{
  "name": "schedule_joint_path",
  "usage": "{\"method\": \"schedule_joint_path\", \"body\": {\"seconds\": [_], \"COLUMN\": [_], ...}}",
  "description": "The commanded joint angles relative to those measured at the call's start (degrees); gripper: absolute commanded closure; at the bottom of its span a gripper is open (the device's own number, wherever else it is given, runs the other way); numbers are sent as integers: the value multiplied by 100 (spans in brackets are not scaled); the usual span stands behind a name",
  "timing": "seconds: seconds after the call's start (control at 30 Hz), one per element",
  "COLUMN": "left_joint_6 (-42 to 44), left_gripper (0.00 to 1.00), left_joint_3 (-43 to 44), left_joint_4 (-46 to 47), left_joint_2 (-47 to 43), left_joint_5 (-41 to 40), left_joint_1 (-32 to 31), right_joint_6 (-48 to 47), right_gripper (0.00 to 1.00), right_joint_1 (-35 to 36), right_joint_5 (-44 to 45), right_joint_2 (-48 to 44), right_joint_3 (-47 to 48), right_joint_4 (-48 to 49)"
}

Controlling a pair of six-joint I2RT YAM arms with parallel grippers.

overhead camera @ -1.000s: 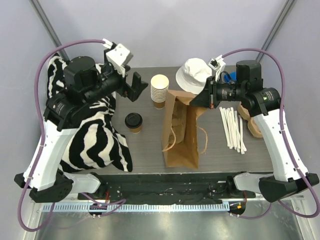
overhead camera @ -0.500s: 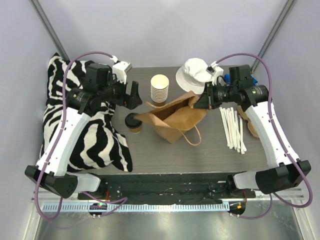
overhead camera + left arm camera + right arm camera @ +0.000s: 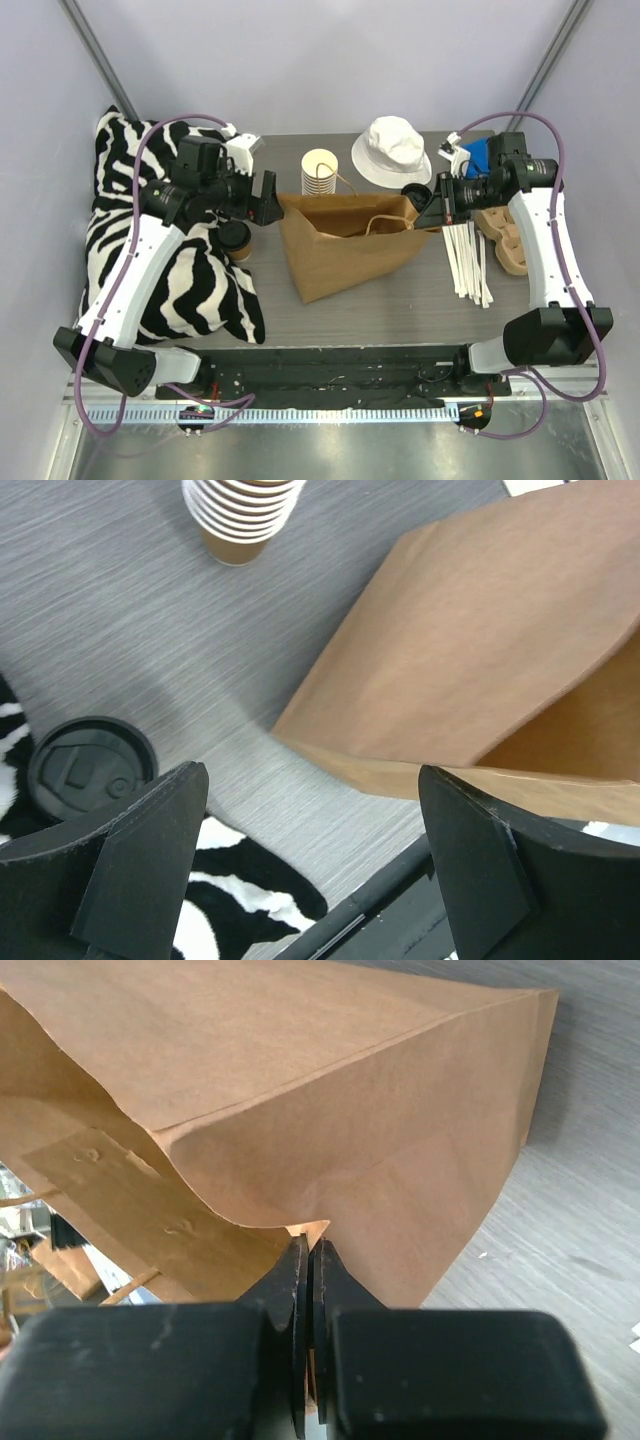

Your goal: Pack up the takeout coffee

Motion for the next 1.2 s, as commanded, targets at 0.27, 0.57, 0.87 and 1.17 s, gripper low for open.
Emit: {"method": "schedule_joint_path", "body": {"seconds": [0.27, 0.57, 0.87, 1.17], "left_joint_6": [549, 839, 1085, 2043], "left_gripper": [0, 1, 0, 0], "left_joint_3": [-258, -539, -206, 119], "left_joint_4": [-610, -567, -769, -680], "left_joint_2": [157, 210, 1018, 1634], "left_joint_5": [-380, -378, -1249, -1188], "left_joint_1": [577, 674, 700, 885], "right_joint_6": [-1846, -1901, -1215, -1144], "right_gripper": [99, 78, 35, 18], "right_joint_1": [-74, -13, 32, 40], "right_joint_5": [375, 331, 674, 648], "right_joint_2": [457, 756, 712, 668], "right_joint_3": [1461, 1373, 1505, 1478], "right_joint_4": [-1354, -933, -308, -342]}}
